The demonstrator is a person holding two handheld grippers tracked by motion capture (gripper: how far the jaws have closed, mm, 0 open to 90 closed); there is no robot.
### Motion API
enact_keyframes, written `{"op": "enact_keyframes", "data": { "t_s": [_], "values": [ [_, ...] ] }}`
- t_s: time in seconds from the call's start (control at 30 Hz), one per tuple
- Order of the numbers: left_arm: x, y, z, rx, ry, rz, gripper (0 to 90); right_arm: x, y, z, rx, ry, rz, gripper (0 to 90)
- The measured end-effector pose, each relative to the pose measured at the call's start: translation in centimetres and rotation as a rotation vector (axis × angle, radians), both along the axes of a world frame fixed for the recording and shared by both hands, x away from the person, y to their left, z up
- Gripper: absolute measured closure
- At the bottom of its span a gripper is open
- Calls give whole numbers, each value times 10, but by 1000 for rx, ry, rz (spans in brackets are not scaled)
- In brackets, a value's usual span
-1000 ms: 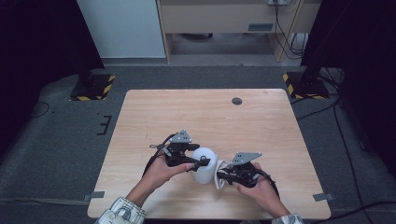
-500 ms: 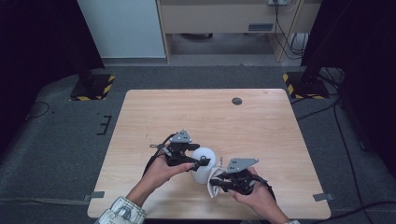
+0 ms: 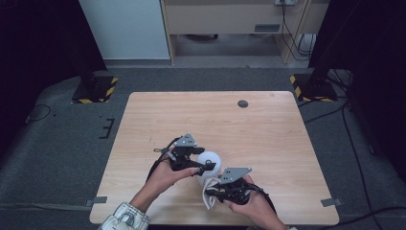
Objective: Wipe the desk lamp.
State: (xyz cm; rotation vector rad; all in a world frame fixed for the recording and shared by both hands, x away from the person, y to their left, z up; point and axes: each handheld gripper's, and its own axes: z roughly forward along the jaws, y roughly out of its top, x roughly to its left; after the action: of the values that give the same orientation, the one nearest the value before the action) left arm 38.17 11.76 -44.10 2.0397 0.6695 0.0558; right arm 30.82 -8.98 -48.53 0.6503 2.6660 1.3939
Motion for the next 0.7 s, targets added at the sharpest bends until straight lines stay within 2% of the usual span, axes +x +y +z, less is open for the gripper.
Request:
{"op": "enact_keyframes", "data": {
  "t_s": [0.07, 0.17, 0.3, 0.43, 0.5, 0.6, 0.7],
  "values": [
    [1, 0, -1, -4, 7, -12, 162, -3, 3, -1, 1, -3, 2, 778],
    [0, 2, 0, -5, -15, -11, 131, -6, 8, -2, 2, -2, 4, 777],
    [-3, 11, 7, -35, -37, 24, 126, -8, 16, -5, 10, -4, 0, 776],
    [-12, 34, 14, -42, -81, 91, 126, -12, 26, -9, 21, -7, -16, 775],
    [-19, 48, 14, -57, -87, 126, 127, -14, 31, -11, 22, -13, -19, 775],
    [-29, 68, 9, -39, -107, 167, 132, -18, 41, -16, 20, -13, -12, 774],
    [-42, 86, -2, -18, -102, 205, 137, -24, 56, -22, -2, -25, 4, 772]
  ]
}}
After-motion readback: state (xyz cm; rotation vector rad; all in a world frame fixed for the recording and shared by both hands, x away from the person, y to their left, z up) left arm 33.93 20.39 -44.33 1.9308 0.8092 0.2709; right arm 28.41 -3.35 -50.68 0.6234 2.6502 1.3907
